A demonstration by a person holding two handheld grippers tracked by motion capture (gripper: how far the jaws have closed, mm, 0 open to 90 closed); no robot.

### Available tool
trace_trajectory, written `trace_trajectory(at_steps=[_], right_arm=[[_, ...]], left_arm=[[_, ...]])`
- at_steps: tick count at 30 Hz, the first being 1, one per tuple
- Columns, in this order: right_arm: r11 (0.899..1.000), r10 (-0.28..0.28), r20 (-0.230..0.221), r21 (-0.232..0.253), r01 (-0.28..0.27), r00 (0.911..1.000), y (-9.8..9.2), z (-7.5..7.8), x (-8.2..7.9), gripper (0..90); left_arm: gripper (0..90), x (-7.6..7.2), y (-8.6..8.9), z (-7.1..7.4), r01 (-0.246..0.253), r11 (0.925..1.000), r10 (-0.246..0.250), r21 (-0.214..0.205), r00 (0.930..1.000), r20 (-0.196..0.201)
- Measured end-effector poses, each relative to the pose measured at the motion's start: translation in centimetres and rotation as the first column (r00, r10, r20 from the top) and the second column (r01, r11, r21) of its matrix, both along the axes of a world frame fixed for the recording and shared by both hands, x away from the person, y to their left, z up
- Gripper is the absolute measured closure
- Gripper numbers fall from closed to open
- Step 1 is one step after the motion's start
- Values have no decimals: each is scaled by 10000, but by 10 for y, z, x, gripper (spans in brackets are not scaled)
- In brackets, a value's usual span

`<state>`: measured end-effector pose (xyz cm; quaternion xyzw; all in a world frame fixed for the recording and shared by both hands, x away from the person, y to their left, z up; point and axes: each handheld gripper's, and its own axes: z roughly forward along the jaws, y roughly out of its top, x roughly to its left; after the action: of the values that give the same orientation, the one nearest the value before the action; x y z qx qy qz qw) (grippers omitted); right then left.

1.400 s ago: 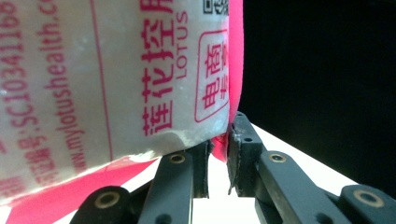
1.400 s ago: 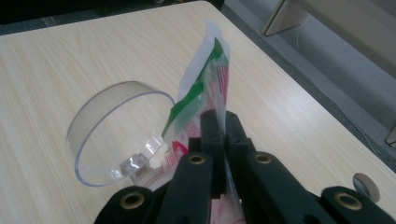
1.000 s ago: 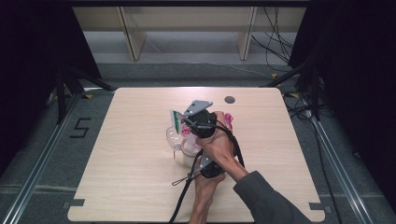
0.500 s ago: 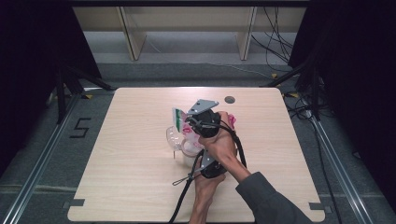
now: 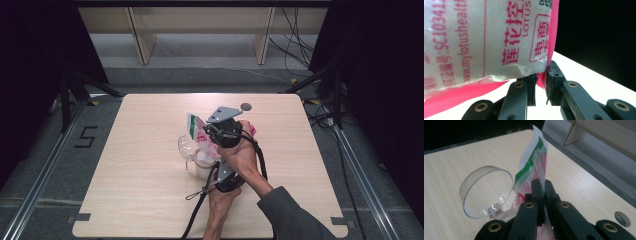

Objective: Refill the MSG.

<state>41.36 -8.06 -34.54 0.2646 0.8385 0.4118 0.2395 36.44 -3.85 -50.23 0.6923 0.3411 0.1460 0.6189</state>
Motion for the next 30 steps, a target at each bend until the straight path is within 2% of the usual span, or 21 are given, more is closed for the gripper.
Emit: trace_trajectory(at_steps=[3, 6, 7, 8, 9, 11, 13, 16, 17, 19, 20, 21, 22, 24, 25, 26, 30], right_arm=[[9998, -66, -267, 211, 72, 9996, -4, 0, -1, 900], [9992, -41, -44, 386, 42, 10000, -8, -2, -1, 900], [9983, -170, -102, 547, 175, 9998, -9, -2, -3, 900], [9981, -185, -351, 575, 205, 9992, -11, -2, -4, 900], [9985, 3, -127, 538, 4, 9999, -13, -3, -3, 900], [9977, -79, -306, 668, 99, 9995, -16, -3, -5, 900], [9967, -47, -181, 808, 62, 9998, -18, -4, -6, 900], [9940, -187, -261, 1073, 214, 9995, -22, -5, -8, 900], [9944, -103, -158, 1047, 119, 9998, -23, -5, -8, 900], [9924, -62, -129, 1230, 78, 9999, -27, -6, -8, 900], [9917, -36, -199, 1280, 61, 9998, -28, -7, -8, 900], [9907, -63, -207, 1360, 90, 9998, -30, -8, -9, 900], [9905, -35, -153, 1372, 55, 9999, -31, -8, -9, 900], [9879, -206, -217, 1534, 237, 9996, -34, -10, -10, 900], [9867, -215, -218, 1604, 247, 9995, -36, -10, -10, 900], [9877, -66, -178, 1563, 93, 9998, -38, -10, -9, 900], [9831, -101, -148, 1825, 127, 9998, -45, -9, -11, 900]], left_arm=[[794, 0, 0, -2, -50, 9998, 51, 177, 10000, -22], [793, -1, -1, -5, -140, 9993, 139, 337, 9999, 34], [793, -1, -2, -5, -111, 9998, 112, 134, 9999, -71], [792, -1, -2, -7, -151, 9997, 151, 168, 9999, -4], [792, -2, -3, -7, -120, 9998, 121, 161, 9999, -43], [791, -2, -3, -9, -192, 9992, 192, 354, 9998, 3], [788, -2, -1, -9, -136, 9990, 136, 435, 9999, -9], [783, -3, -1, -10, -86, 9992, 91, 393, 9999, -115], [781, -4, -4, -10, -226, 9997, 223, -137, 9995, -211], [772, -4, -3, -11, -197, 9998, 195, -57, 9995, -248], [764, -3, -1, -12, -57, 9990, 66, 450, 9998, -187], [760, -4, -1, -13, -61, 9994, 70, 343, 9996, -256], [756, -4, -3, -13, -280, 9996, 276, -94, 9991, -309], [736, -4, -3, -14, -97, 9999, 98, 34, 9991, -421], [726, -4, 0, -14, -5, 9991, 21, 433, 9992, -387], [721, -4, -1, -14, -41, 9998, 49, 198, 9991, -418], [686, -4, 1, -15, -7, 9995, 20, 319, 9992, -392]])
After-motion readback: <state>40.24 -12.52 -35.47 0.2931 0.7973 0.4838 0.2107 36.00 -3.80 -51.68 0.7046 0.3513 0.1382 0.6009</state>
